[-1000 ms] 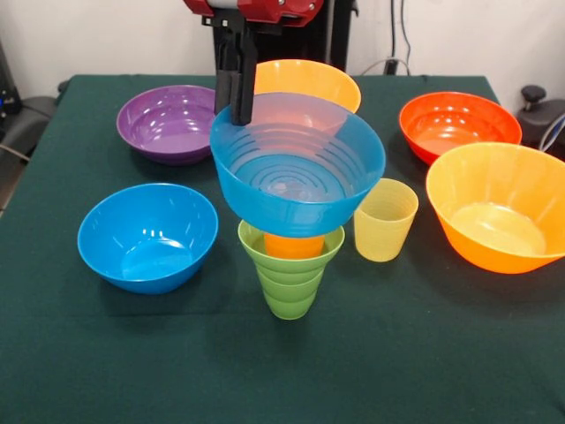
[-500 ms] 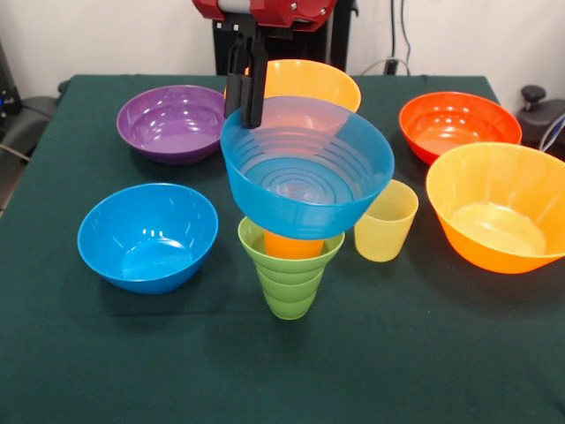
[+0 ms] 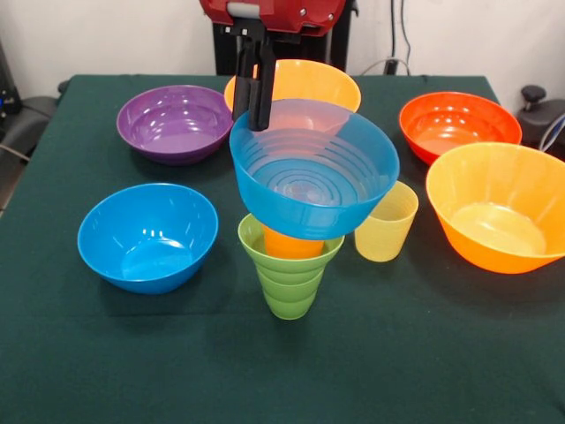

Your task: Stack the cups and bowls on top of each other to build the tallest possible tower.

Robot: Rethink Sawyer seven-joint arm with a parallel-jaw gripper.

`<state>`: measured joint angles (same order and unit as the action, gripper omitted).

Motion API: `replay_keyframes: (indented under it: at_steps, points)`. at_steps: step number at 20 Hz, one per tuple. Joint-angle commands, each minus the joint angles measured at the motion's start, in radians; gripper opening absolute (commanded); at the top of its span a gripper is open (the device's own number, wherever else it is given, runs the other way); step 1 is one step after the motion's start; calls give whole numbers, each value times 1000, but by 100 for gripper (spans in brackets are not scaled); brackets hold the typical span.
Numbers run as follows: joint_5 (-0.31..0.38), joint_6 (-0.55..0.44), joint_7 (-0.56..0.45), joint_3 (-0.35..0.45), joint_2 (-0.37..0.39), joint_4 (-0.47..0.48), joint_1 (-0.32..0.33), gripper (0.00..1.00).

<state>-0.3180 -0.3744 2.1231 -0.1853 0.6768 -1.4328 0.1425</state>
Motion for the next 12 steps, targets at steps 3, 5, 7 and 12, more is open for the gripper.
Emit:
replay_keyframes:
  at_steps: [3,5,7,12]
  points:
    - [-4,53,175,58,-36,-114,-23,0]
    - [0,63,168,62,-34,-121,-20,0]
    - [2,72,162,69,-32,-129,-14,0]
    - [7,85,149,78,-25,-146,-5,0]
